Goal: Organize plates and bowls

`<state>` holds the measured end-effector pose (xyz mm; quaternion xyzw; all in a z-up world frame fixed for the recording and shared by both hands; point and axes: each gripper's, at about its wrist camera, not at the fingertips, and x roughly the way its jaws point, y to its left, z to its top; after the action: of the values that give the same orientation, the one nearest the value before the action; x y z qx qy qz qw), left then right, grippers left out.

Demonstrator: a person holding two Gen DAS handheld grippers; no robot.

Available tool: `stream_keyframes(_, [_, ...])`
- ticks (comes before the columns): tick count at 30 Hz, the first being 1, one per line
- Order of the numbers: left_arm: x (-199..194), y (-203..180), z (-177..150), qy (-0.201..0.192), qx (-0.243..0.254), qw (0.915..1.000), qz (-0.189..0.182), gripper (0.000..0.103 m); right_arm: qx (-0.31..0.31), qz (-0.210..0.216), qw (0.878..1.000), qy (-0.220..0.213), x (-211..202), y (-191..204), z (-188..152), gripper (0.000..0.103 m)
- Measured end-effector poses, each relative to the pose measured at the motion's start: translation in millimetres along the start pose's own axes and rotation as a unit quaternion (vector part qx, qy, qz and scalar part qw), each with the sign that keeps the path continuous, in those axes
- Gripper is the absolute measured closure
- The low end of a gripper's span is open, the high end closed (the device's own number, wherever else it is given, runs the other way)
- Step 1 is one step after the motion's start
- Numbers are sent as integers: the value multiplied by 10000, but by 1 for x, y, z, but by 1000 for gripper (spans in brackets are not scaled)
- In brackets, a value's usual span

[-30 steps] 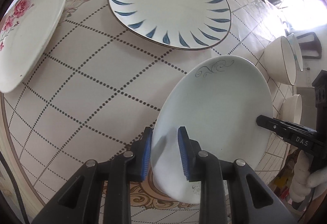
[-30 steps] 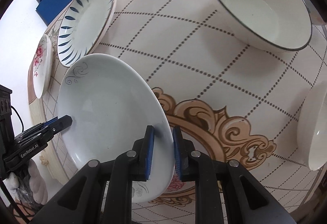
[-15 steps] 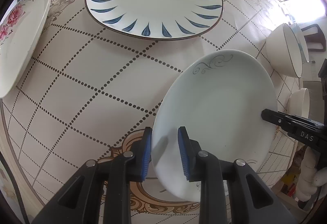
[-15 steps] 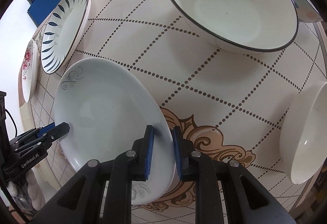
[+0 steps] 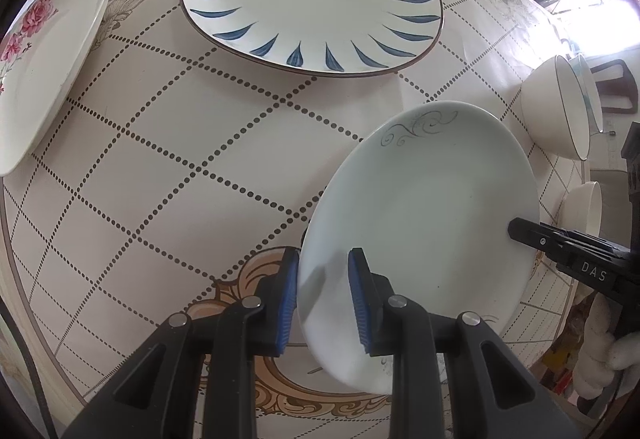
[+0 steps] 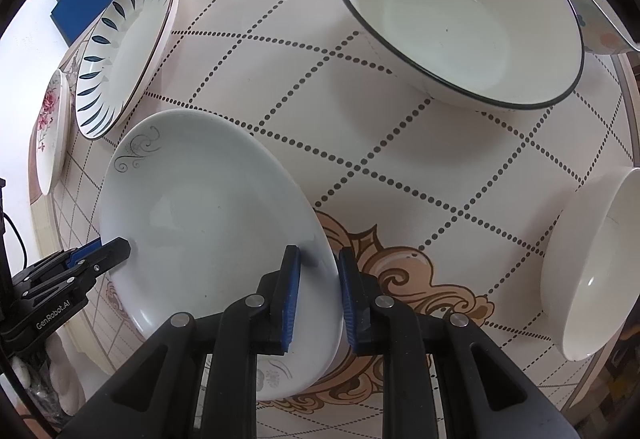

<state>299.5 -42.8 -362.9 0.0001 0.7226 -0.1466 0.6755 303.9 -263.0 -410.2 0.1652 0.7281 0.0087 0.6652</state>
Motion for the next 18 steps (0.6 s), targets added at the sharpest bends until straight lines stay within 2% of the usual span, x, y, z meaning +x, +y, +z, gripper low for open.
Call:
stream_keyframes(5, [-25,9,-10,-232,-103,9997,-7,80,38,-113,9999,33,-4,0,-1,82])
stream_keyframes(11, [-86,40,-28,-836,-283,9961,77,79,18,-282,9995,-152,-31,-1,-6,80])
stream_keyframes(13, [-106,59,-31,-1017,-448,9938,55,79,-60,-232,9993,-283,-46,7,-6,72])
stream_keyframes(14, [-115,70,-31,-1101,-566,9923,18,79,-132,-161,9991,-368,-54,14,-5,61])
stream_keyframes(15, [-123,81,-31,-1171,-694,9907,-18,79,-201,-79,9987,-456,-61,22,-2,47])
stream_keyframes(17, [-137,108,-28,-1308,-960,9867,-38,73,-368,142,9971,-651,-75,46,4,32])
stream_keyframes(18, [-143,122,-25,-1373,-1093,9845,-62,72,-448,314,9957,-751,-81,60,8,28])
